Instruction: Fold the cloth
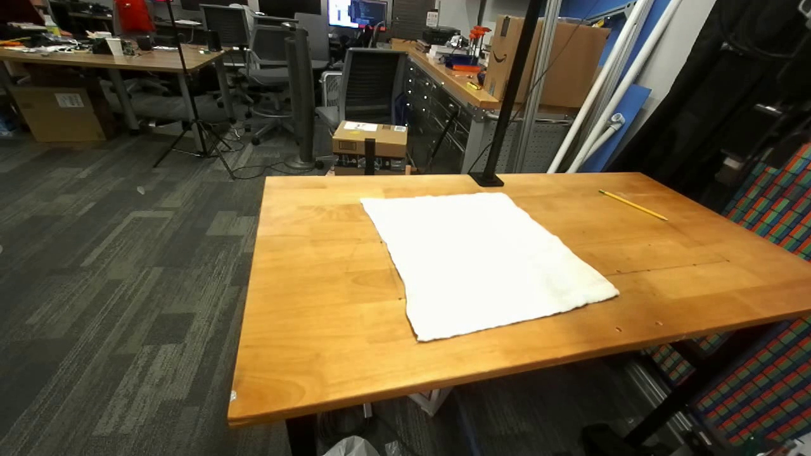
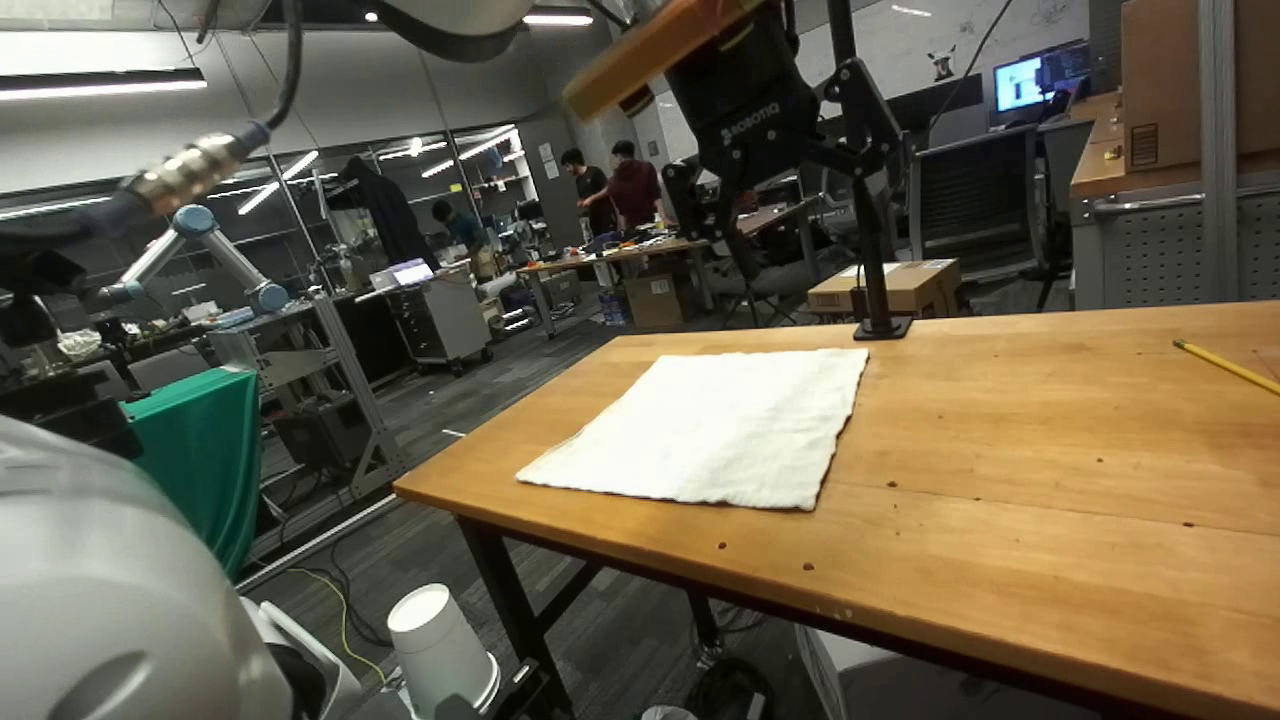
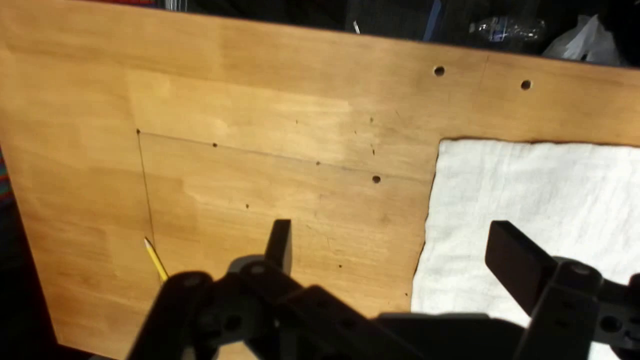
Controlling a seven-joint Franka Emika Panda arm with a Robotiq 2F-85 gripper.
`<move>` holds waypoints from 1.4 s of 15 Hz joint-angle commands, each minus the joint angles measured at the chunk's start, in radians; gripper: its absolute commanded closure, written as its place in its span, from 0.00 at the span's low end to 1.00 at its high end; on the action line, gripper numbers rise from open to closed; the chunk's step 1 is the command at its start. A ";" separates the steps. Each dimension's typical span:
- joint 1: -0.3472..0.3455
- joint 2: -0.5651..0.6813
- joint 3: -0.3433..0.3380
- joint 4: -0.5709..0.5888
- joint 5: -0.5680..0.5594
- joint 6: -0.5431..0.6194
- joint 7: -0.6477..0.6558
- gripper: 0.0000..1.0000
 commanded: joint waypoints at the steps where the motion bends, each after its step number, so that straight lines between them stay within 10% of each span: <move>1: 0.025 0.200 -0.009 0.126 0.082 0.087 -0.088 0.00; 9: 0.022 0.420 0.028 0.232 0.257 0.055 -0.233 0.00; 21: -0.019 0.407 0.070 0.103 0.072 0.103 -0.102 0.00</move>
